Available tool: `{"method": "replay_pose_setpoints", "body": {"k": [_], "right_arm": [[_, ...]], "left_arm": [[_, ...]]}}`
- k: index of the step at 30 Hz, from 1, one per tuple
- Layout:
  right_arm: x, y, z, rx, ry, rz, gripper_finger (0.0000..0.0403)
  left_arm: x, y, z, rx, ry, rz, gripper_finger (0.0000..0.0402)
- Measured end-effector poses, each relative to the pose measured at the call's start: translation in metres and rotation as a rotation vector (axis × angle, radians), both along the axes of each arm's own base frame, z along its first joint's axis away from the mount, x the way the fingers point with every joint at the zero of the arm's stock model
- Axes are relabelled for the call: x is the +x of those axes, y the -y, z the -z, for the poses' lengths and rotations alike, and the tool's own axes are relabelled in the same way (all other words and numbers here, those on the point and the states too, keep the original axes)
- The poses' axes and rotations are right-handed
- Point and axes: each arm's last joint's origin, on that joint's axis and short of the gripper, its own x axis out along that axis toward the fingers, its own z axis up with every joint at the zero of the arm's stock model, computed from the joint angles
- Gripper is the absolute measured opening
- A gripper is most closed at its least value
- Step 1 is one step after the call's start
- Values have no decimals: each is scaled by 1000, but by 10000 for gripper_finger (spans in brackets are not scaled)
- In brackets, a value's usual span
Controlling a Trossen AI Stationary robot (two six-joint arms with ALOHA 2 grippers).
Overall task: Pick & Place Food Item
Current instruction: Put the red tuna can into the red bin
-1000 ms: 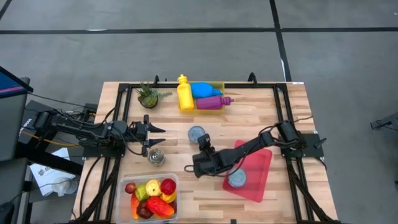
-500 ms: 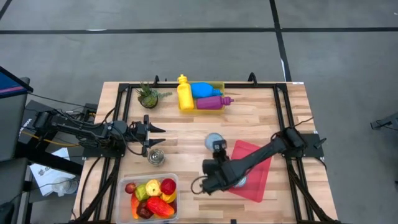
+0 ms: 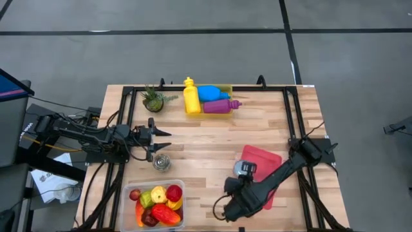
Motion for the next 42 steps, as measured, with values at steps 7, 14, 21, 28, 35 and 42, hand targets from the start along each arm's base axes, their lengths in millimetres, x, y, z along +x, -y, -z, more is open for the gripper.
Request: {"method": "replay_pose_setpoints", "body": {"k": [7,14,21,28,35,42], "right_arm": [[-3,-3,1,61,-10,85,0],[-1,-2,6,174,-108,160,0],[-1,-2,6,196,-107,223,0],[-2,-4,6,197,-89,250,47],[3,-7,7,237,-50,235,128],[12,-2,8,221,24,218,195]], "left_arm": [[0,0,-2,2,20,4,172],[0,0,-3,0,28,7,172],[0,0,-3,0,28,7,172],[0,0,-3,2,27,7,172],[0,0,-3,3,27,7,172],[0,0,-3,3,27,6,172]]}}
